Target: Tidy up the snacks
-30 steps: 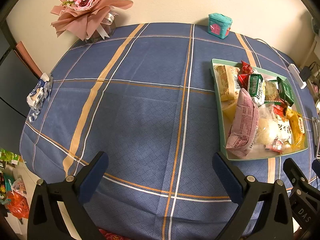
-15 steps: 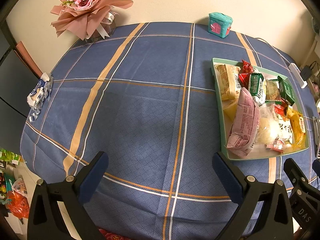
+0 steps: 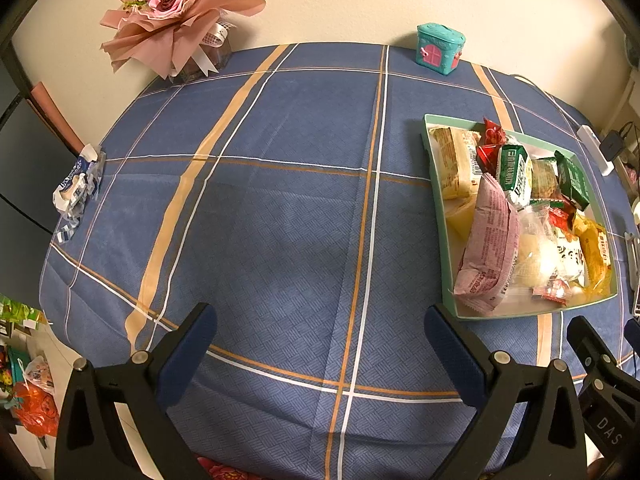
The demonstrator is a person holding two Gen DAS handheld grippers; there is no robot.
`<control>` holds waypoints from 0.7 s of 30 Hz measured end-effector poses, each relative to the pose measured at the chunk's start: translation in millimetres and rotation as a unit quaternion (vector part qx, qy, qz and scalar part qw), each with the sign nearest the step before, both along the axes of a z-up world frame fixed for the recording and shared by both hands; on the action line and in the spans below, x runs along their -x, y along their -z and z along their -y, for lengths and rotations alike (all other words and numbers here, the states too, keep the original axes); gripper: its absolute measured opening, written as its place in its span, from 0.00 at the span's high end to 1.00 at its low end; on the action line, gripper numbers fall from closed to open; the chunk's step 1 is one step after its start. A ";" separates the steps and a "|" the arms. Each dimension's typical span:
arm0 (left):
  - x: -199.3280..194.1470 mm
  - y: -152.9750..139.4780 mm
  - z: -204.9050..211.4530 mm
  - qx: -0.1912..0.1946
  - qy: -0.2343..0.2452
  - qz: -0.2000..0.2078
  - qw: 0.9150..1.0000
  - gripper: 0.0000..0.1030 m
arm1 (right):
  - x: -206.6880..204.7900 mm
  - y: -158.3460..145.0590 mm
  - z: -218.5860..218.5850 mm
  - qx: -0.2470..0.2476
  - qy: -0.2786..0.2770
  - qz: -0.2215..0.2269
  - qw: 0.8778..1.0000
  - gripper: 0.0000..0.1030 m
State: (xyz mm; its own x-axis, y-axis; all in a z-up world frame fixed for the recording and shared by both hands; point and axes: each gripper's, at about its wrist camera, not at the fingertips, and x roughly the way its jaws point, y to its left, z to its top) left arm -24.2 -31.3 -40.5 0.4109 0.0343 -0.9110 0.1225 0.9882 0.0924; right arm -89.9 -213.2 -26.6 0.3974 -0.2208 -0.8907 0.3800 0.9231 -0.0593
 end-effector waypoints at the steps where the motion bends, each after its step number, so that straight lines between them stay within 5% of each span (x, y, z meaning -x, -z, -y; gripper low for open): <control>1: 0.4 0.2 -0.6 0.000 0.000 0.000 1.000 0.00 | 0.0 0.1 -0.1 0.000 0.000 0.000 1.000 0.00; 21: -0.5 -1.3 0.5 0.008 0.003 -0.002 1.000 0.00 | 0.2 0.2 0.0 0.000 0.000 0.000 1.000 0.00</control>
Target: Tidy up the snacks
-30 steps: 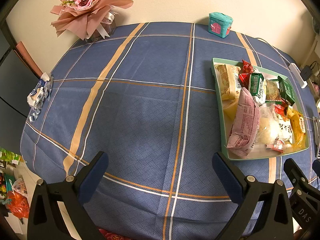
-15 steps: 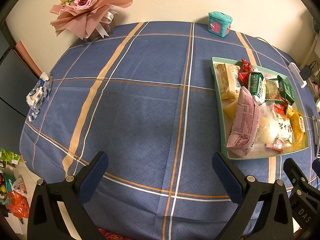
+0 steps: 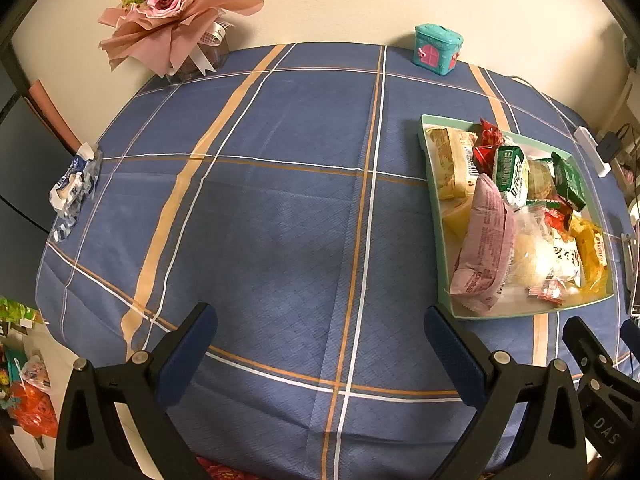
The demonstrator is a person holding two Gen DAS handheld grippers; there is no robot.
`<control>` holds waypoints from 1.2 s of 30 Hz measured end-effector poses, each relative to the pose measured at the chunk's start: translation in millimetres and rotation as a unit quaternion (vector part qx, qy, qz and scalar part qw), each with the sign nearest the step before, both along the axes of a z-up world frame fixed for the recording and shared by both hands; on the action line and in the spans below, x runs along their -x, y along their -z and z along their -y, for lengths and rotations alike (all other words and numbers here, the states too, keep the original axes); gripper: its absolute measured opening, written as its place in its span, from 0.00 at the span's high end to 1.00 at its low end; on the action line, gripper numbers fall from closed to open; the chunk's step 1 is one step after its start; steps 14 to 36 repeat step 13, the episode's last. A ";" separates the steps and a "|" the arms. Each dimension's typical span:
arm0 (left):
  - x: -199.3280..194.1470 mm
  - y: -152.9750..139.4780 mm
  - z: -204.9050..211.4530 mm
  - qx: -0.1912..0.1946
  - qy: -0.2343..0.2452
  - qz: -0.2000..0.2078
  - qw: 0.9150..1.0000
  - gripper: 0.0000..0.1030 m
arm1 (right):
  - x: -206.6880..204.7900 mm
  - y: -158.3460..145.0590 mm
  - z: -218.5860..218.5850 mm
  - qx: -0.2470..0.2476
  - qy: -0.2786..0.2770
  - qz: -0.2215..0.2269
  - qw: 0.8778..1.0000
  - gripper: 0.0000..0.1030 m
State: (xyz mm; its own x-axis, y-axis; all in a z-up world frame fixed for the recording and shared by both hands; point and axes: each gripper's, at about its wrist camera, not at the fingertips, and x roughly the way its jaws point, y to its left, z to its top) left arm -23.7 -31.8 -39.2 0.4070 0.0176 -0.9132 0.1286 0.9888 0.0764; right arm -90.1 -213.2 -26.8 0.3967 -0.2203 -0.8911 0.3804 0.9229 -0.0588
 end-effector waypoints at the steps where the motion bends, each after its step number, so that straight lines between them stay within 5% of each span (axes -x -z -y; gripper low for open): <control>1: 0.0 -0.2 0.2 0.001 0.000 0.000 1.000 0.00 | 0.0 0.0 -0.1 0.000 0.000 0.000 1.000 0.00; 36: 0.8 -4.5 -0.7 0.011 0.002 0.009 1.000 0.00 | 0.1 0.0 -0.1 0.000 0.000 0.000 1.000 0.00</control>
